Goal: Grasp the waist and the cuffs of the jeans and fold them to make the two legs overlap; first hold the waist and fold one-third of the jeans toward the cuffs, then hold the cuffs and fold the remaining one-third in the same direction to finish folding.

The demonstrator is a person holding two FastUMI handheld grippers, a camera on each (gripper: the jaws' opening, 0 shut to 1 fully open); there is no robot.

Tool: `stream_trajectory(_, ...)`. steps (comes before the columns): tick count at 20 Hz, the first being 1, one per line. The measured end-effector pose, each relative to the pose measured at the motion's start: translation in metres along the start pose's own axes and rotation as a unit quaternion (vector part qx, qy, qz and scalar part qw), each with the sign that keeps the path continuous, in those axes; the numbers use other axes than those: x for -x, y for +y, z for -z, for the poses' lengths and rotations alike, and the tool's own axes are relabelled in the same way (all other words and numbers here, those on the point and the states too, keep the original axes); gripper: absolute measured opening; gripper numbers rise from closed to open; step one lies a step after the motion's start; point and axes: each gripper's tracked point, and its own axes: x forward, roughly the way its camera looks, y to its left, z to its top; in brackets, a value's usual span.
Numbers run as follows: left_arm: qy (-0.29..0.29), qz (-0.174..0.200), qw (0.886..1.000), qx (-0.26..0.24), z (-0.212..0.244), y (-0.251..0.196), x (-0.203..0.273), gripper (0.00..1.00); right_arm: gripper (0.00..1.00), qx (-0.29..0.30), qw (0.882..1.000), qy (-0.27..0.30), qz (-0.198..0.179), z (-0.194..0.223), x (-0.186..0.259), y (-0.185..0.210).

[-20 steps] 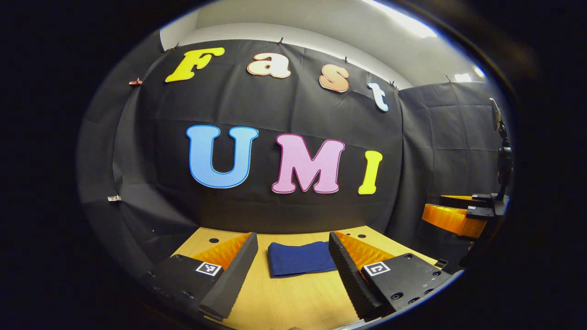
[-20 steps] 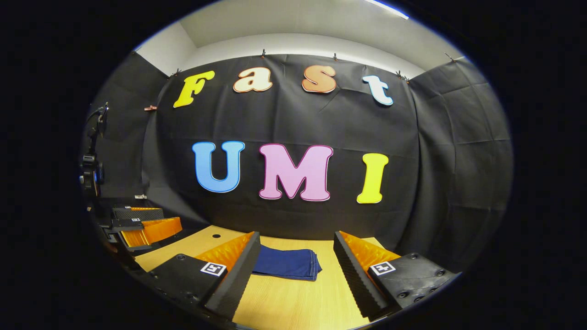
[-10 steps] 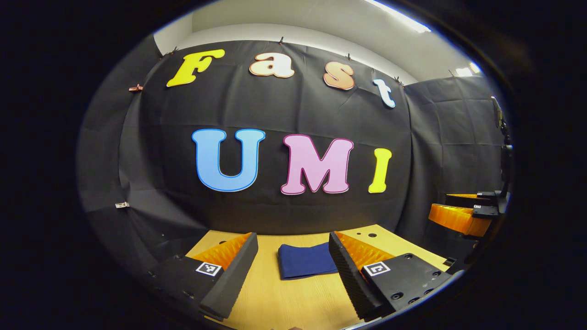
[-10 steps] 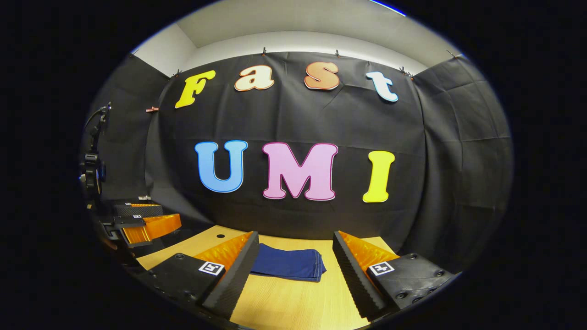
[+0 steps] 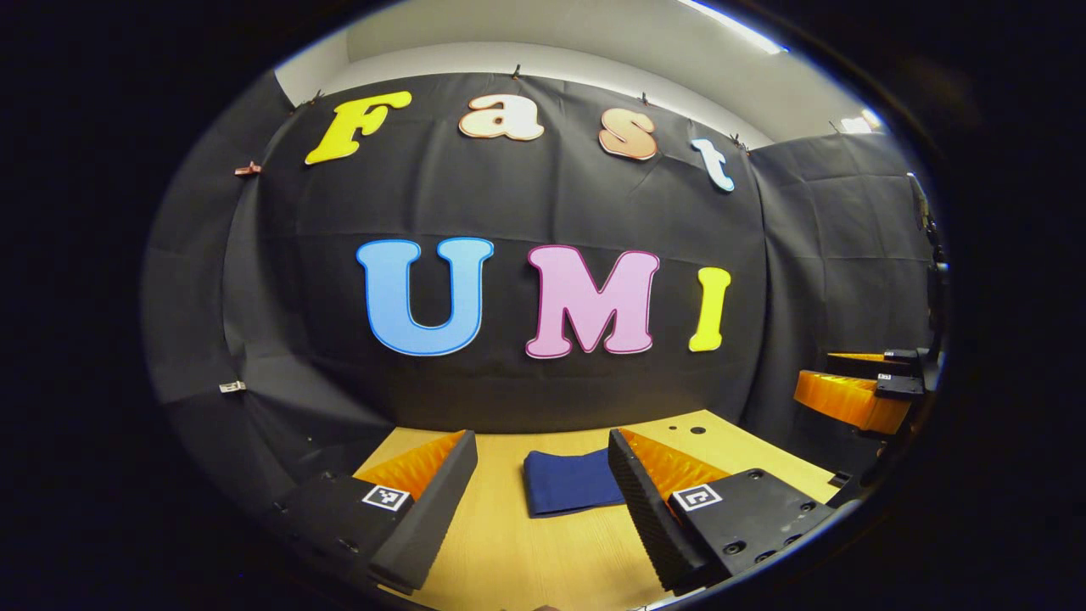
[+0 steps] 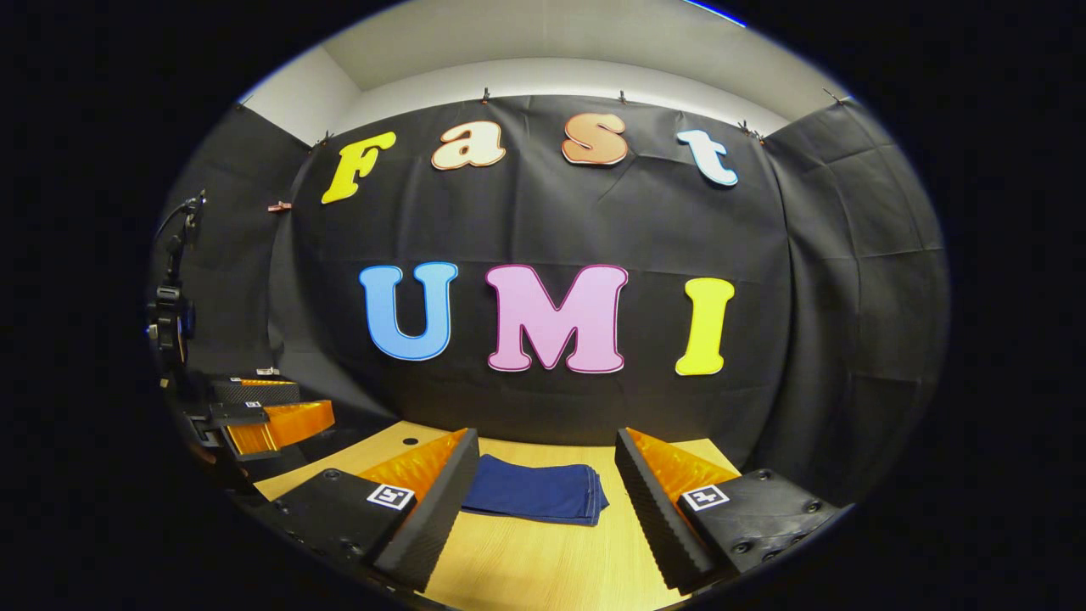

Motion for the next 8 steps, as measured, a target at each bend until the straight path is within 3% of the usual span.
stream_trajectory(8, 0.000, -0.025, 1.000, 0.002, -0.0073, -0.0030, 0.0086, 0.96, 0.98, -0.009, 1.000, 0.001, -0.029, 0.0025, -0.0029, 0.0028)
